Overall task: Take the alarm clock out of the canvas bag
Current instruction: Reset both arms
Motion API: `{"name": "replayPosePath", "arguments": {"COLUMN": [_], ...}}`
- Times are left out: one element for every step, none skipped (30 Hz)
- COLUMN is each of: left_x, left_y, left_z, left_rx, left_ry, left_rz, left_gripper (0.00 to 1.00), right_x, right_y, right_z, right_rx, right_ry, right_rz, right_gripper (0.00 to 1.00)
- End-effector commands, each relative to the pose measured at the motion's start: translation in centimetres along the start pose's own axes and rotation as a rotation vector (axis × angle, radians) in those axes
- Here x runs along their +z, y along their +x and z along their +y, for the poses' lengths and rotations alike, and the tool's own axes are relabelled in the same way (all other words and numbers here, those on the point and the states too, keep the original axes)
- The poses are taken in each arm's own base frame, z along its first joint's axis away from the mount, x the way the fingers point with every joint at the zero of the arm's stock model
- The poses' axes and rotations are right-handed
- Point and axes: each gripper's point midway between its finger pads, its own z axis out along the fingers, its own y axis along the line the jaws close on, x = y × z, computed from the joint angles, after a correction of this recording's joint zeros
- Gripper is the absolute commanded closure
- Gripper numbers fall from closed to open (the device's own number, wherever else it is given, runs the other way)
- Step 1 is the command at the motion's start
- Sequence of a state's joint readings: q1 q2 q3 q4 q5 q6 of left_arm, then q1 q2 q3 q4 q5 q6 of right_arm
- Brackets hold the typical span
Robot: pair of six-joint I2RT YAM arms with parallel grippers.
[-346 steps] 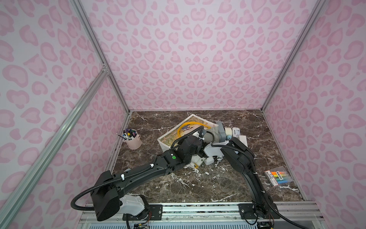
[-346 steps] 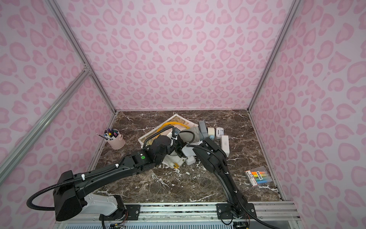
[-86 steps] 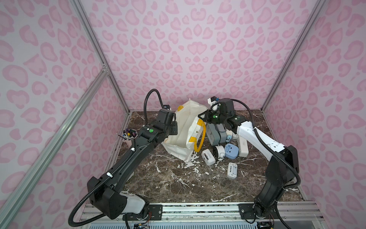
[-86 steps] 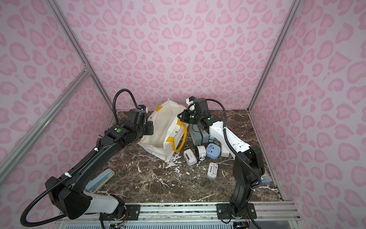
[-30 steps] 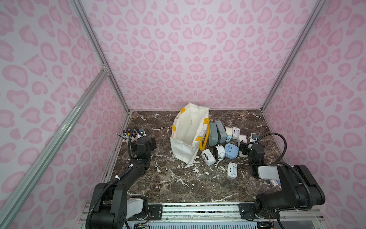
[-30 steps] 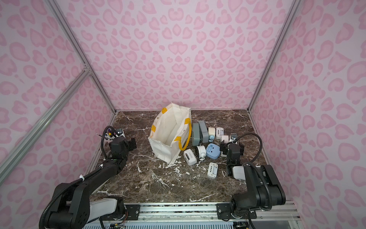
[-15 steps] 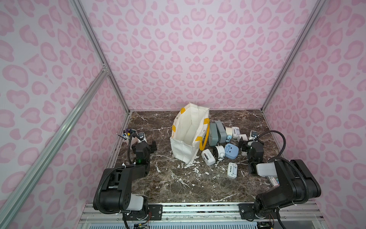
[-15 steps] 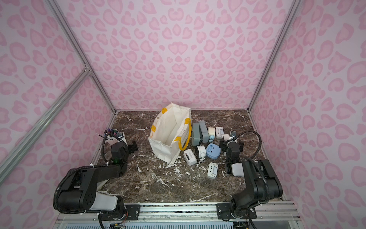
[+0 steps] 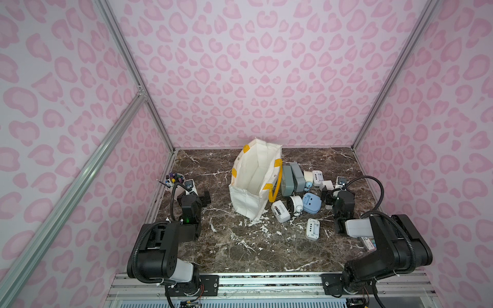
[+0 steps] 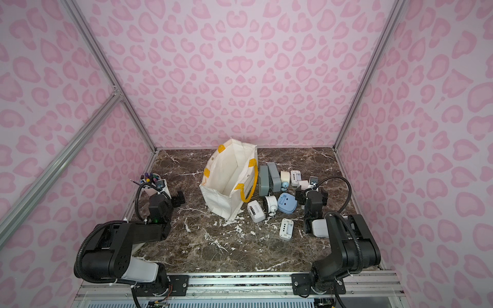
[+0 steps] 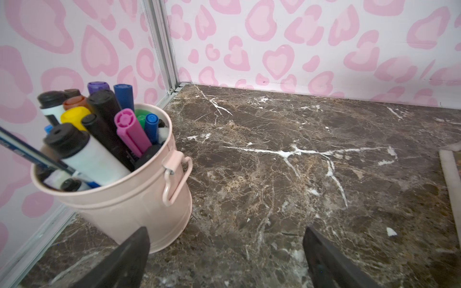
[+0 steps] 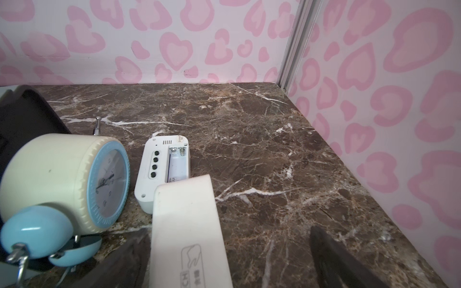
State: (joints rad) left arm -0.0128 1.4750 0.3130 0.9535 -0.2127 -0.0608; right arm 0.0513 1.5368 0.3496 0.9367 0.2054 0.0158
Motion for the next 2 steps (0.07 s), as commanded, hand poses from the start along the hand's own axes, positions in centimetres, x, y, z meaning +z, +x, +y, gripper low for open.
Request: {"name": "replayPosePath", "arguments": {"left_x": [0.13,0.12], "left_y": [-1.41,-1.39], "left_z": [-0.13,-0.1], "left_rx": [-0.02,-0.02], "left_ry": [0.007,0.006], "left_rz": [-0.05,-0.05], "left_gripper": [0.03,0.03], "right_x": [0.07,0.02], "right_y": [-0.31,-0.29], "right_z": [-0.03,-0.05], "right_rx": [0.009,0.009], "right_ry": [0.002,0.002], "right_rz": [-0.011,-0.011], "right_gripper": [0.01,0.01]}}
